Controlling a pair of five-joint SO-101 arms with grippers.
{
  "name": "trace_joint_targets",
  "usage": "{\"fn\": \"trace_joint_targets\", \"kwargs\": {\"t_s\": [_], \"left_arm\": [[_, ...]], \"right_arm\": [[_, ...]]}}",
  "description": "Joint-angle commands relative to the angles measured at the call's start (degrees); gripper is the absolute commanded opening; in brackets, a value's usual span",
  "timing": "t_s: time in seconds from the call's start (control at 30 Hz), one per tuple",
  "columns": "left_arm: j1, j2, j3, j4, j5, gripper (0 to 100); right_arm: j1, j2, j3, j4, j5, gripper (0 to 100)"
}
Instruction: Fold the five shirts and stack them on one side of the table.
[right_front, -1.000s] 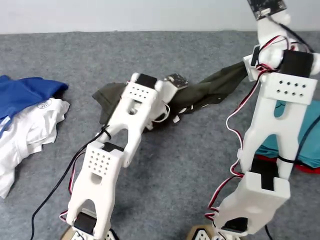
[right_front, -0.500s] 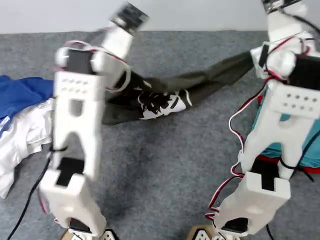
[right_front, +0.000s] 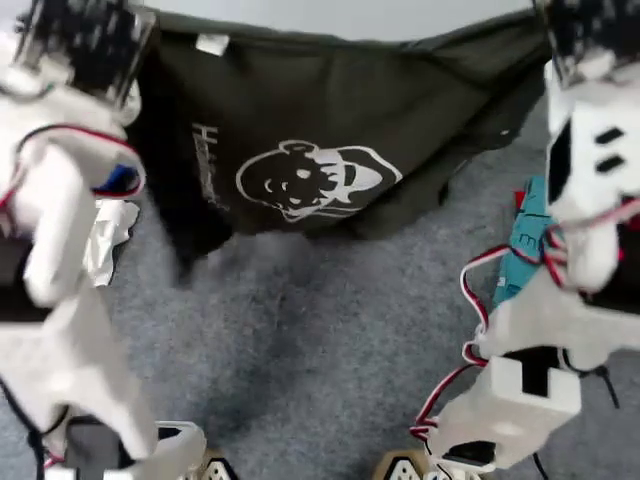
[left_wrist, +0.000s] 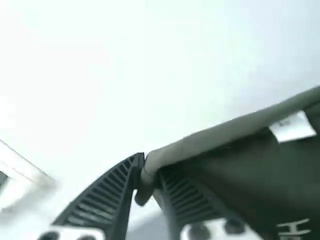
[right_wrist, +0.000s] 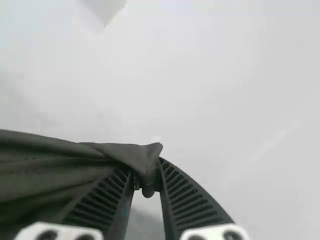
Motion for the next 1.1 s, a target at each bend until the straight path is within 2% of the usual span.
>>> {"fn": "trace_joint_targets", "kwargs": {"t_s": [0.0,0.33,0.63,0.8,0.9,1.07], "left_arm": [[-0.53,-4.22,-2.33,-3.16,-3.78,1],[-0.62,-12.66,-2.15,-2.81,-6.15,1],[-0.62,-20.75,-1.89,0.09,-10.2,1],[-0.62,-20.66,-1.01,2.11,-10.2,1],[-0.62,-20.75,5.93,1.85,-10.2,1],[-0.18,-20.75,23.16,1.14,-12.48,1]], "right_arm": [[0.31,-4.35,-1.41,-5.76,3.52,0.9],[0.84,-13.76,-1.41,-7.96,8.09,0.9],[10.15,-20.62,-1.41,-8.48,9.49,1.0],[10.68,-20.35,1.05,-8.48,9.49,1.0],[9.98,-19.3,7.82,-8.48,9.49,1.0],[2.95,-16.84,22.95,-7.96,12.92,1.0]]}}
